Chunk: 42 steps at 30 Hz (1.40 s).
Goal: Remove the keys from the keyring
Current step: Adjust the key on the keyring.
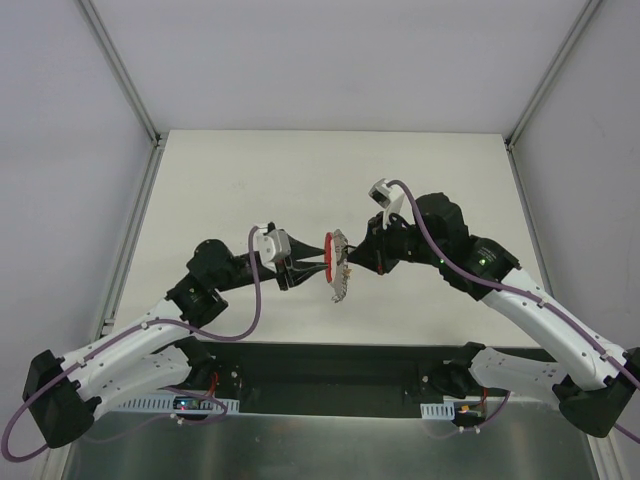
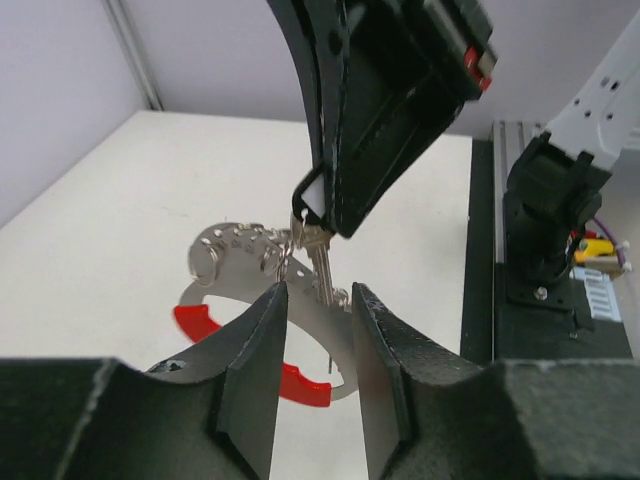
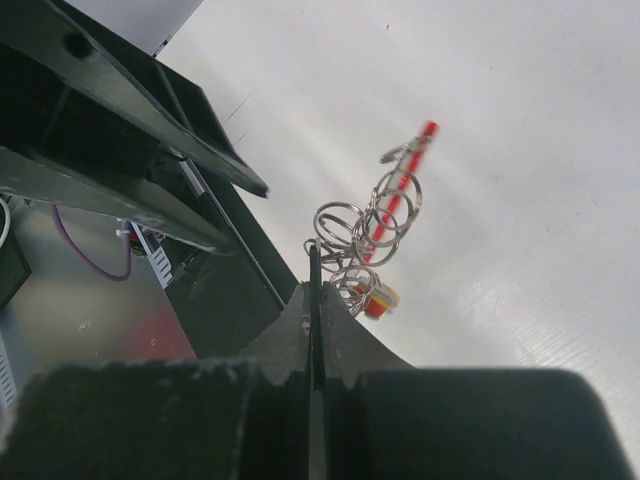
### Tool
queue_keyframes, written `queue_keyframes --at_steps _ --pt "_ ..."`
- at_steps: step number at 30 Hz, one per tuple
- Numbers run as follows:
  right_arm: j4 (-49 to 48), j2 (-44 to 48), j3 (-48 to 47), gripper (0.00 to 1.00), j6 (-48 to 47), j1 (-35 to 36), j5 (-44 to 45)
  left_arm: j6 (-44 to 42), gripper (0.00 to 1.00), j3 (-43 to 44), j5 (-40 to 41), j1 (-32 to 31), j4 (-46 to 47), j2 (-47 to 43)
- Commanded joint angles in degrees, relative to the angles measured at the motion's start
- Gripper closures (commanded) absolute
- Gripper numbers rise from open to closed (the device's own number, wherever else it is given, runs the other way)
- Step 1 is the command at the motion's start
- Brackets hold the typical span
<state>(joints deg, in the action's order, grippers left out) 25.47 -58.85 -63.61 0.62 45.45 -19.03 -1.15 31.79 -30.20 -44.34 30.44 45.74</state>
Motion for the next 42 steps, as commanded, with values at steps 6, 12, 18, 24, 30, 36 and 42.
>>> queue_keyframes --at_steps 6,12,18,24,30,36,42 --pt "-4.12 0.49 -0.63 0.99 1.13 -0.19 0.48 -4.22 0.75 4.07 -0.03 -0.49 -2.4 5.5" --pt "-4.29 0.75 -0.28 0.99 1.05 -0.1 0.39 -2.81 0.81 5.04 -4.51 -0.49 0.84 8.32" --pt "-3.85 1.02 -0.54 0.99 1.57 -0.1 1.71 -1.22 0.72 3.89 -5.58 -0.57 3.05 8.67" --pt "-2.1 0.05 -2.04 0.99 3.77 -0.1 4.96 -2.98 0.65 3.37 -5.23 -0.49 1.3 6.13" --pt "-1.83 -0.04 -2.92 0.99 5.7 -0.1 5.49 -10.62 0.65 4.51 -1.8 -1.98 -6.17 4.36" --pt "-2.36 0.49 -3.18 0.99 7.37 -0.19 5.49 -11.07 0.66 5.65 1.97 -4.53 -6.79 6.2" --pt "-4.99 1.1 -2.39 0.99 9.92 -0.19 4.88 -5.63 0.57 2.85 11.11 -5.41 -1.28 6.3"
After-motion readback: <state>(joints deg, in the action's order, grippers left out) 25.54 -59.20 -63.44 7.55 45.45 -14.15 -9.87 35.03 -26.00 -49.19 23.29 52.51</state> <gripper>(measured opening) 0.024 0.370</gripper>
